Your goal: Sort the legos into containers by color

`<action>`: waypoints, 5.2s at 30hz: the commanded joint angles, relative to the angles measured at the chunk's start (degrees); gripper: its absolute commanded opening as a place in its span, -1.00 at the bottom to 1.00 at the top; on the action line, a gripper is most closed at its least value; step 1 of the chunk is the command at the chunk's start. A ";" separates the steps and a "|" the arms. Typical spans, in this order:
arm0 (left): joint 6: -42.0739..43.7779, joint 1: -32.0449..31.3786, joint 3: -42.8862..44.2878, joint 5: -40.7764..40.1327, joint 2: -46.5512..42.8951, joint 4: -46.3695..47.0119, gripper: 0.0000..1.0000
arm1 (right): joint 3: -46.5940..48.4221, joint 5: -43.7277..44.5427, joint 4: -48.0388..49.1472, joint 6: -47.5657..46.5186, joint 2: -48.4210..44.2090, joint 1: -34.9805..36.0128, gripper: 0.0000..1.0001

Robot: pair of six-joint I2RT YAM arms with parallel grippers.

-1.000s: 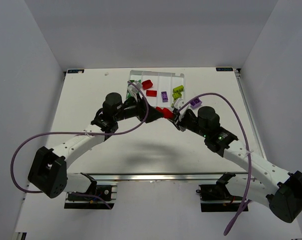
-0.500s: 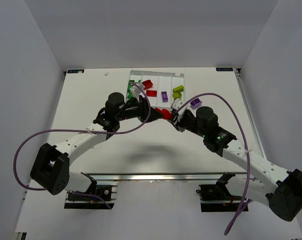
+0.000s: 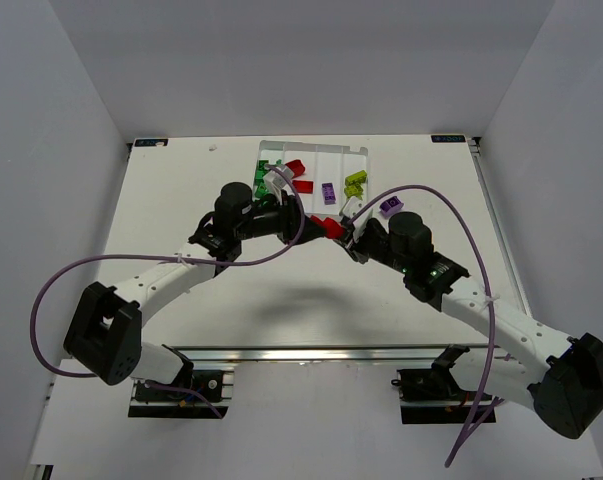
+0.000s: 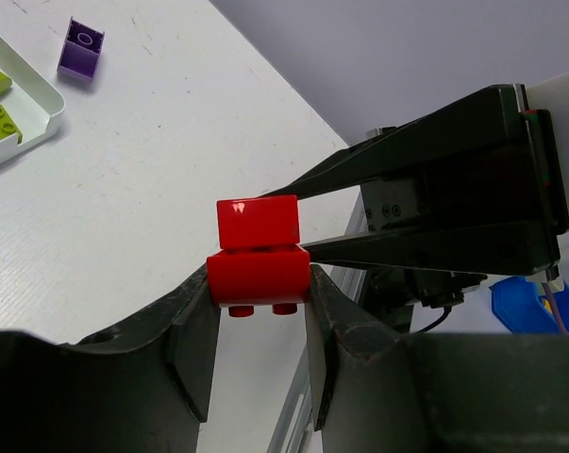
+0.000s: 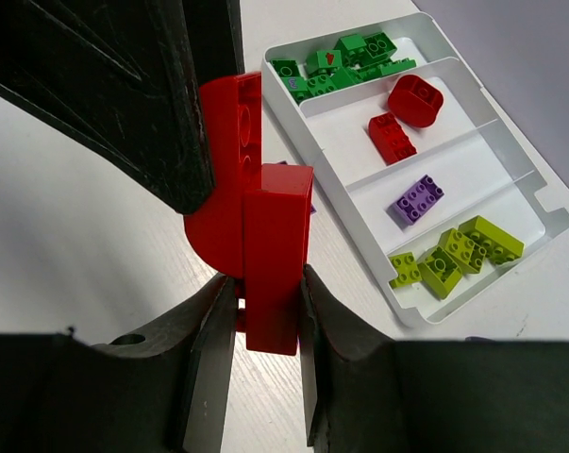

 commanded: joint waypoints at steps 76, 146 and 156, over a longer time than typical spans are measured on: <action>11.21 7.59 0.85 -27.60 -7.40 -9.82 -1.00 | 23.87 -20.03 -11.36 15.64 14.59 -10.94 -0.71; 20.26 3.82 7.89 -34.61 -8.53 -18.95 0.02 | 30.77 24.89 -14.61 42.46 40.22 -25.09 0.69; 20.88 3.82 7.63 -35.41 -8.00 -19.04 0.02 | 46.06 29.99 -24.27 47.39 53.94 -27.37 0.62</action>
